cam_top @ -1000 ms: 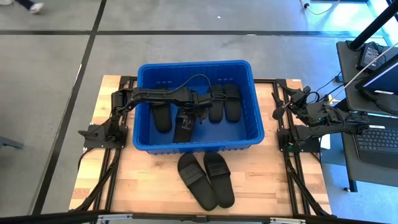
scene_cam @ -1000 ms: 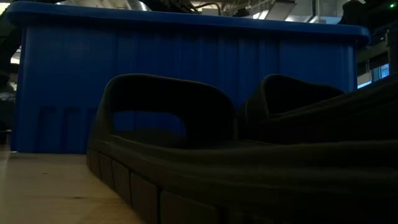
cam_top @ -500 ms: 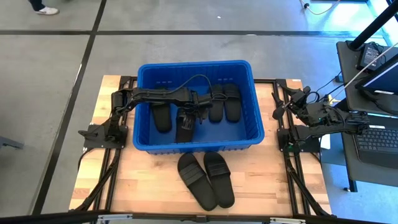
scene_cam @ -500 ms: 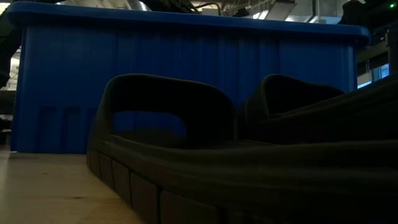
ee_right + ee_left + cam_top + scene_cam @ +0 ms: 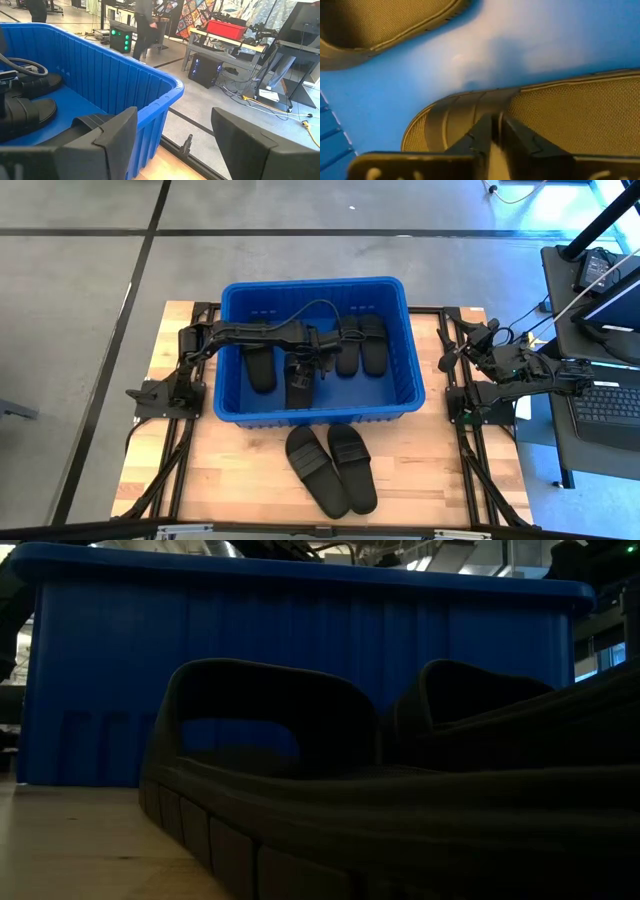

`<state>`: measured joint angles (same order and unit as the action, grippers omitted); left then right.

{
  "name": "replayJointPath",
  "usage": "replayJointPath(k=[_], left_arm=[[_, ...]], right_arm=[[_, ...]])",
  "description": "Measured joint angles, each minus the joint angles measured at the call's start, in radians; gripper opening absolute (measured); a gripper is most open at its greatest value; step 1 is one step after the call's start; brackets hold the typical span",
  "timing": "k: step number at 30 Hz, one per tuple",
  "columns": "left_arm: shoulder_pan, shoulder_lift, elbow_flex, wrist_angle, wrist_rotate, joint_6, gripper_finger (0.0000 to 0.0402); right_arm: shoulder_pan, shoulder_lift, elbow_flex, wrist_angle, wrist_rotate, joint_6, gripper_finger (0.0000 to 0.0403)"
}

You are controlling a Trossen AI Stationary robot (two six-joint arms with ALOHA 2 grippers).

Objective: Pick and place slides into bin
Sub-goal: Put the black slide into the blue organizer bin

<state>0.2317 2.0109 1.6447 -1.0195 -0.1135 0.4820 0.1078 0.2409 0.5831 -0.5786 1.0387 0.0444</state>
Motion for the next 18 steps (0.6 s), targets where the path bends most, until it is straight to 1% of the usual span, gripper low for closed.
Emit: replayJointPath(k=[3, 6, 8, 12, 15, 18], left_arm=[[0.0, -0.001, 0.0, 0.0, 0.0, 0.0, 0.0009], [0.0, -0.001, 0.0, 0.0, -0.013, 0.0, 0.0009], [-0.002, -0.001, 0.0, 0.004, -0.055, 0.0, 0.001], [0.009, 0.0, 0.0, 0.0, -0.176, 0.015, 0.0004], [0.022, 0.0, -0.002, -0.005, -0.215, 0.026, 0.0005], [0.034, 0.0, -0.002, -0.007, -0.217, 0.049, 0.0003]], right_arm=[[0.0, 0.0, 0.0, 0.0, 0.0, 0.0, 0.0255], [0.0, 0.0, 0.0, 0.0, 0.0, 0.0, 0.0255], [0.0, 0.0, 0.0, 0.0, 0.0, 0.0, 0.0255], [0.0, 0.0, 0.0, 0.0, 0.0, 0.0, 0.0255], [0.0, 0.0, 0.0, 0.0, 0.0, 0.0, 0.0255], [0.0, 0.0, 0.0, 0.0, 0.0, 0.0, 0.0255]])
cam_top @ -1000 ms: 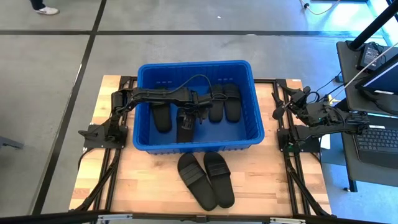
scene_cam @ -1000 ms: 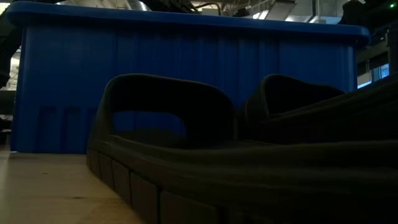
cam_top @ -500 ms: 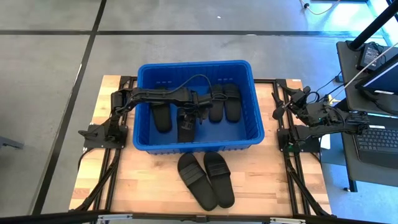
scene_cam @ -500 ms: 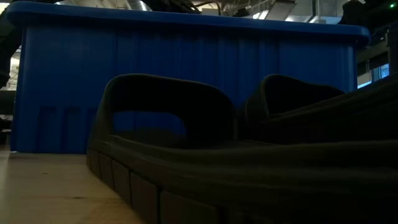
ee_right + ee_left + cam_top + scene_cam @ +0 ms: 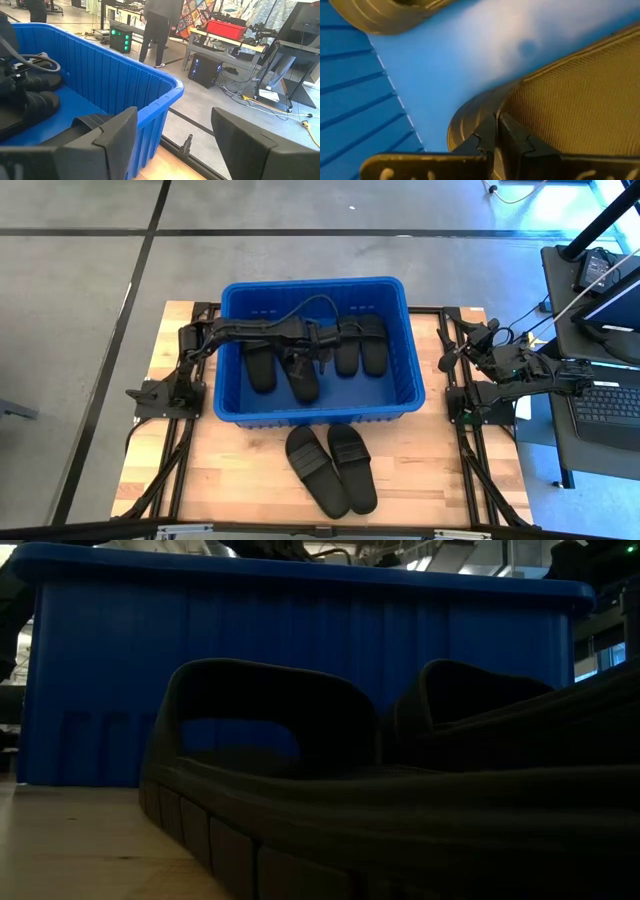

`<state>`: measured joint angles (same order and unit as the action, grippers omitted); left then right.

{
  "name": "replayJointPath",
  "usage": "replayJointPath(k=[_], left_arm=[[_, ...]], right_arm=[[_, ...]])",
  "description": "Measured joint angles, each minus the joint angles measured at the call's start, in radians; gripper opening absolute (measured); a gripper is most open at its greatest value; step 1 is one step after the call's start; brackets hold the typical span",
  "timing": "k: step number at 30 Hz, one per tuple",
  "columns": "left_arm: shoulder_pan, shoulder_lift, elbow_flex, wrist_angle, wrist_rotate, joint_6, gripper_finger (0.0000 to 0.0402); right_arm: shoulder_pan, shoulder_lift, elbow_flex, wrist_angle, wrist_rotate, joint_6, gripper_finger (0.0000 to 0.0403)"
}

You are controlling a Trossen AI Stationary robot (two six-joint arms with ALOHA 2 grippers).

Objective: Pick and place slides into bin
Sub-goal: Put the black slide into the blue organizer bin

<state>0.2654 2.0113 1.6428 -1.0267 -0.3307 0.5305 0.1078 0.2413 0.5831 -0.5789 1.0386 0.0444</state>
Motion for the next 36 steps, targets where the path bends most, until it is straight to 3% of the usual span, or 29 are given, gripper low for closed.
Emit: replayJointPath(k=[13, 20, 27, 36], left_arm=[[0.059, 0.0, 0.002, 0.04, -0.003, 0.135, 0.0002], [0.059, 0.0, 0.002, 0.045, -0.028, 0.26, 0.0001], [0.03, 0.001, 0.0, 0.046, -0.093, 0.318, 0.0], [0.017, 0.002, 0.0, 0.05, -0.106, 0.354, 0.0]], right_arm=[[0.0, 0.0, 0.0, 0.0, 0.0, 0.0, 0.0255], [0.0, 0.0, 0.0, -0.001, 0.0, -0.004, 0.0255], [0.0, 0.0, 0.0, -0.002, 0.0, -0.004, 0.0255], [0.0, 0.0, 0.0, -0.002, 0.0, -0.013, 0.0255]])
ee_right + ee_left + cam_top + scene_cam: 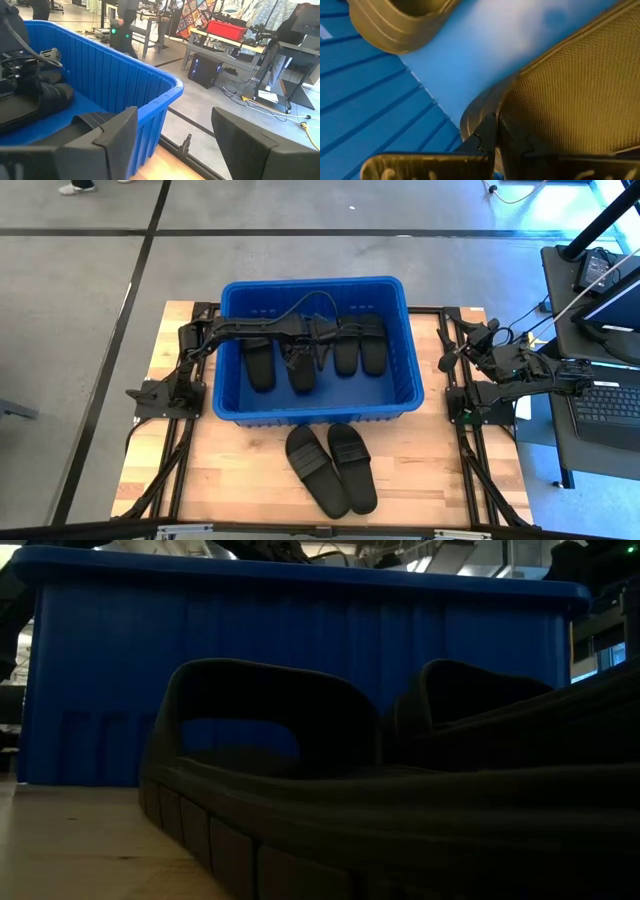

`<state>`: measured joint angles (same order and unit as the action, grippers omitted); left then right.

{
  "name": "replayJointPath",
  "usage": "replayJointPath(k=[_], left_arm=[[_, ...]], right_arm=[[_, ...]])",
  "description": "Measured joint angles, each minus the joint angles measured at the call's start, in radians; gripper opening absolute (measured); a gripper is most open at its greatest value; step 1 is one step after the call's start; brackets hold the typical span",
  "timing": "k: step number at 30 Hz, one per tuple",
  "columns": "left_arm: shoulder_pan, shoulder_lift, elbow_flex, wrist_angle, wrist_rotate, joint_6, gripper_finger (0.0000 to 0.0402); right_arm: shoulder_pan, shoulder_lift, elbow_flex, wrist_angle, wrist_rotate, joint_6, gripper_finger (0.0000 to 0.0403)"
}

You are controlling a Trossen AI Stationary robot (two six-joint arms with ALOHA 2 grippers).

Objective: Pick and place slides into bin
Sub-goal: Put the black slide into the blue organizer bin

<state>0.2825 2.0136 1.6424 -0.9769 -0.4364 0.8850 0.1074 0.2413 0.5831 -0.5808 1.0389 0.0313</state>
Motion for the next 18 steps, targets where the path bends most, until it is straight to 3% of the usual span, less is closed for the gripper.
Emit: replayJointPath(k=[11, 18], left_arm=[[0.055, 0.0, 0.0, -0.017, 0.049, 0.011, 0.0], [0.065, 0.0, 0.0, 0.044, -0.015, 0.093, 0.0]], right_arm=[[0.0, 0.0, 0.0, 0.0, 0.0, -0.002, 0.0255], [0.0, 0.0, 0.0, 0.001, 0.0, -0.009, 0.0255]])
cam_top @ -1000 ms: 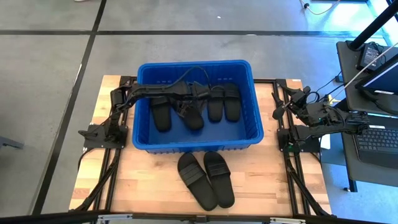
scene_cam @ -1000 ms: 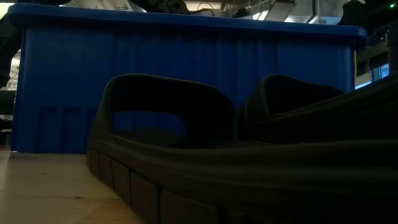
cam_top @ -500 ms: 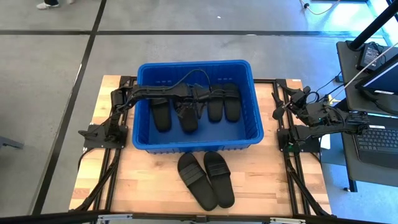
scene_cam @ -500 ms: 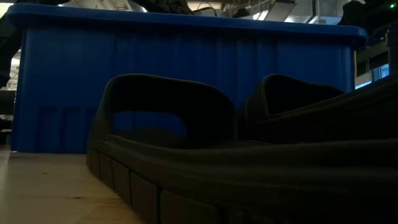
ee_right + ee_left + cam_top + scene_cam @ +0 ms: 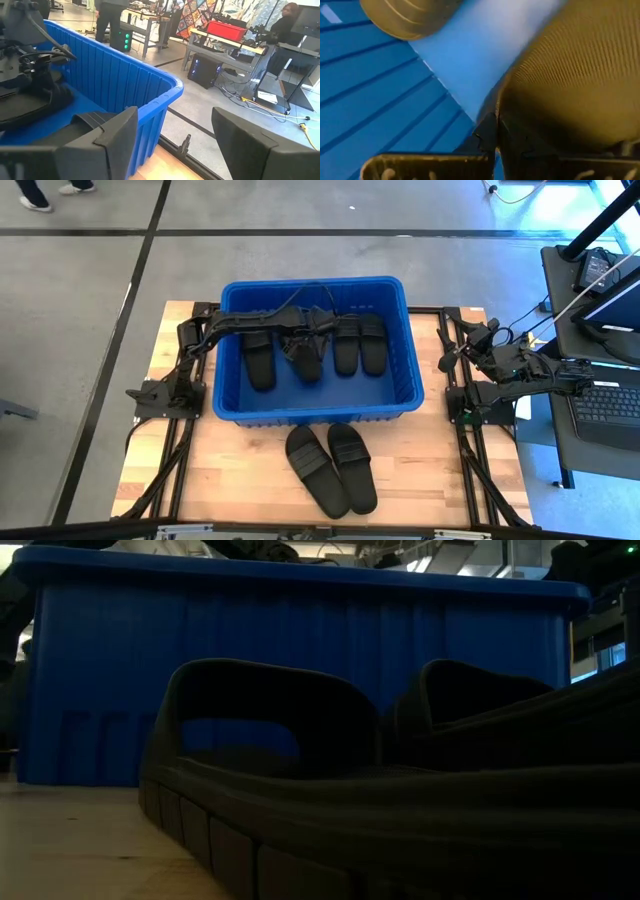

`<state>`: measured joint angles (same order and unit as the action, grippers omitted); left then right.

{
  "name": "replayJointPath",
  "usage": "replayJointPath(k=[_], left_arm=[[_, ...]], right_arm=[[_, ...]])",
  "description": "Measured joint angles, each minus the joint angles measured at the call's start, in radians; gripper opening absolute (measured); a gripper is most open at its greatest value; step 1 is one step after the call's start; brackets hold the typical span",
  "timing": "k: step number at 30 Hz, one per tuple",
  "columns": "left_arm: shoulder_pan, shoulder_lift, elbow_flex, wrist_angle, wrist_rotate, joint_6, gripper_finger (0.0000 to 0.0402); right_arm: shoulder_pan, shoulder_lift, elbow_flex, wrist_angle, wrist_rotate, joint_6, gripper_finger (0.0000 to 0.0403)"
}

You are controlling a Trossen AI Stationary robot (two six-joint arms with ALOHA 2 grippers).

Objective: Pick and place slides into bin
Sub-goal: Put the black slide into the blue organizer bin

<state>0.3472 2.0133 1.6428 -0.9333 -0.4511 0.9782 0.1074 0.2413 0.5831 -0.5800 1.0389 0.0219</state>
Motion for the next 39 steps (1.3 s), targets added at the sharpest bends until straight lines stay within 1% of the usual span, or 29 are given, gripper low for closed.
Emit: replayJointPath(k=[6, 11, 17, 22, 28, 32, 39], left_arm=[[0.002, 0.0, 0.0, 0.007, 0.001, 0.027, 0.0], [0.032, 0.0, -0.01, 0.013, 0.006, 0.055, 0.0], [0.046, -0.006, -0.091, 0.038, 0.012, 0.1, 0.0], [0.032, -0.008, -0.149, 0.085, -0.044, 0.156, 0.0], [0.02, -0.012, -0.153, 0.106, -0.082, 0.235, 0.0], [0.011, -0.021, -0.155, 0.114, -0.081, 0.262, 0.0], [-0.004, -0.032, -0.155, 0.099, -0.05, 0.264, 0.0]], right_arm=[[0.0, 0.0, 0.0, 0.0, 0.0, -0.002, 0.0255], [0.0, 0.0, 0.0, 0.0, 0.0, -0.004, 0.0255], [0.0, 0.0, 0.0, 0.0, 0.0, -0.004, 0.0255], [0.0, 0.0, 0.0, 0.0, 0.0, -0.005, 0.0255], [0.0, 0.0, 0.0, -0.001, 0.0, -0.005, 0.0255], [0.0, 0.0, 0.0, -0.001, 0.0, -0.005, 0.0255], [0.0, 0.0, 0.0, -0.001, 0.0, -0.005, 0.0255]])
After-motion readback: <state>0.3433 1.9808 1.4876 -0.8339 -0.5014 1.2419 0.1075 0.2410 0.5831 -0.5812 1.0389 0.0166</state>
